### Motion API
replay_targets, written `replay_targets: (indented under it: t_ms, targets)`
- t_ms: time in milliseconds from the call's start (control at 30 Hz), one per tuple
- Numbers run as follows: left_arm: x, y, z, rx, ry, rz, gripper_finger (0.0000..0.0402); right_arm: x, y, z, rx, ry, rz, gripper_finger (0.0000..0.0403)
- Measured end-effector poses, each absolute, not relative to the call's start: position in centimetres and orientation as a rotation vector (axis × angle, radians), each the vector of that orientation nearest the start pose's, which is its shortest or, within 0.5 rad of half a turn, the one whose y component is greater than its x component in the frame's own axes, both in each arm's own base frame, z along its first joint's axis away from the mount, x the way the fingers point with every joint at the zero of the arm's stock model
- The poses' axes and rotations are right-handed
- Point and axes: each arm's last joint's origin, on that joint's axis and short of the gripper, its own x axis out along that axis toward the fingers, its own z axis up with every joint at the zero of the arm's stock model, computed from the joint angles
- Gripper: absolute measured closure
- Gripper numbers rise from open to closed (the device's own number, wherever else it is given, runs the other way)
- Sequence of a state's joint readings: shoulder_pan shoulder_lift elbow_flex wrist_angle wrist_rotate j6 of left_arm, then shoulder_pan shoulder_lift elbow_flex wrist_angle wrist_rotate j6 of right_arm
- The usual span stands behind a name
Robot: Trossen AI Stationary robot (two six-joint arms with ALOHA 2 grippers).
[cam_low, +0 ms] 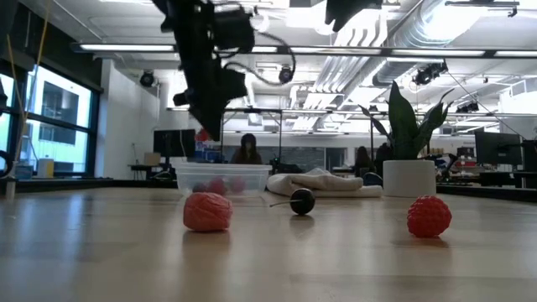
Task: Pick and placing Produce into tupperware
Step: Put the red strawberry into the transparent bin, then put the red raspberry into the transparent bin
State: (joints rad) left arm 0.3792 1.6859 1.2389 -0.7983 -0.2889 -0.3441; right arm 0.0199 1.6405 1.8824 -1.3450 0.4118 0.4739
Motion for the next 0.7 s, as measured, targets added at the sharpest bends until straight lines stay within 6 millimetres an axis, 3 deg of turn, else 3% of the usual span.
replay_targets:
  t_ms: [133, 400, 567, 700]
  targets:
    - [28.9, 13.6, 20.5, -0.375, 1.215, 0.8, 0.0402, 30.4, 0.1, 39.9, 0.191, 0.969, -0.59, 0.024]
    - [28.4, 13.5, 18.0, -0.418, 1.17, 0.77, 0.0401, 30.4, 0.9, 39.9, 0.218, 0.957, -0.589, 0.024]
    - [28.4, 13.6, 17.9, -0.42, 1.155, 0.77, 0.0387, 30.4, 1.2, 39.9, 0.237, 0.954, -0.597, 0.024]
    - [28.5, 13.6, 17.9, -0.412, 1.146, 0.764, 0.035, 30.3, 1.2, 39.9, 0.249, 0.959, -0.606, 0.024]
